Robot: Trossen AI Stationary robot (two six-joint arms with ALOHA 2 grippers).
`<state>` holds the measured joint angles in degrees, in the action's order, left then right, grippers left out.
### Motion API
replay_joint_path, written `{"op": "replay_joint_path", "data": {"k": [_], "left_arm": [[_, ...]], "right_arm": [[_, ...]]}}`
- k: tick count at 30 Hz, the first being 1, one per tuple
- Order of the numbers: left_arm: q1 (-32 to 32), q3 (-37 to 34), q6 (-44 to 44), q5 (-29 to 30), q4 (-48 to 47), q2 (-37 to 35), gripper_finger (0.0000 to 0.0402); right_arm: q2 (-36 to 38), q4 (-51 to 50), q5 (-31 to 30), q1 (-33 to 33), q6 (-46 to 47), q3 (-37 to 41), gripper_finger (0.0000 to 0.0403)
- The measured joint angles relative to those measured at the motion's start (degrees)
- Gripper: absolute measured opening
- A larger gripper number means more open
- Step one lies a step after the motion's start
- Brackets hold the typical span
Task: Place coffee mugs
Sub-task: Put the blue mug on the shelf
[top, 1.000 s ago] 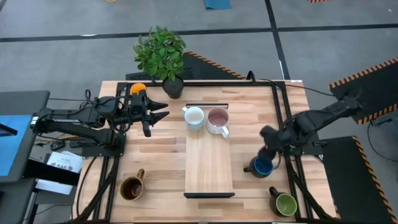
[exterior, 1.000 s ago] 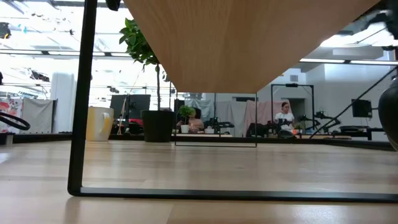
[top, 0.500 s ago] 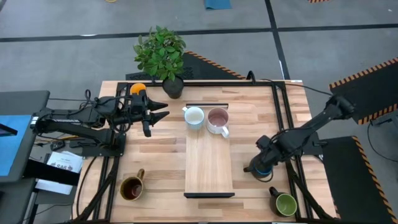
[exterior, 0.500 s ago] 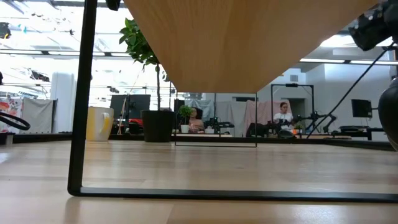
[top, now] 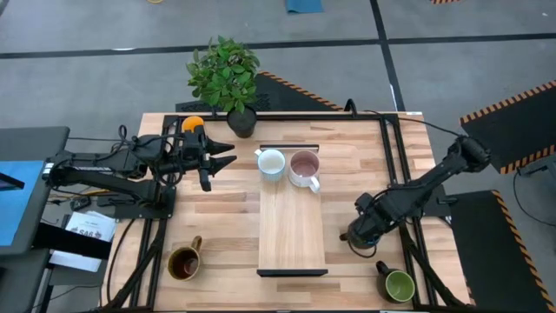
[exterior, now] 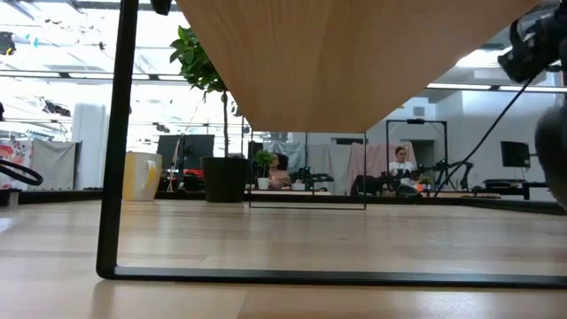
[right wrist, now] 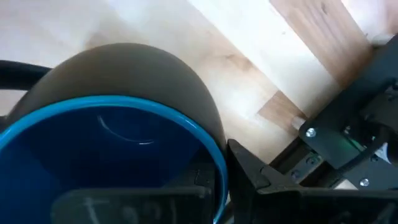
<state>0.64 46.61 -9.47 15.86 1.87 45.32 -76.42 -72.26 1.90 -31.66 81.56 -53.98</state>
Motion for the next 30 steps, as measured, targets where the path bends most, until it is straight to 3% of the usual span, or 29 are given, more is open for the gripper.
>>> {"op": "replay_joint_path", "data": {"k": [7,11,20,30], "left_arm": [[0.0,0.0,0.0,0.0,0.0,0.0,0.0149],[0.0,0.0,0.0,0.0,0.0,0.0,0.0149],[0.0,0.0,1.9,0.0,0.0,0.0,0.0149],[0.0,0.0,2.3,0.0,0.2,0.0,0.0149]], "right_arm": [[8.0,-10.3,1.1,3.9,-8.9,-14.8,0.0040],[7.9,-8.0,-0.4,6.6,-13.1,-26.7,0.0040],[-8.9,-8.4,-2.8,13.6,-25.0,-45.5,0.0040],[-21.5,-10.4,-5.5,18.9,-29.6,-53.3,0.0040]]}}
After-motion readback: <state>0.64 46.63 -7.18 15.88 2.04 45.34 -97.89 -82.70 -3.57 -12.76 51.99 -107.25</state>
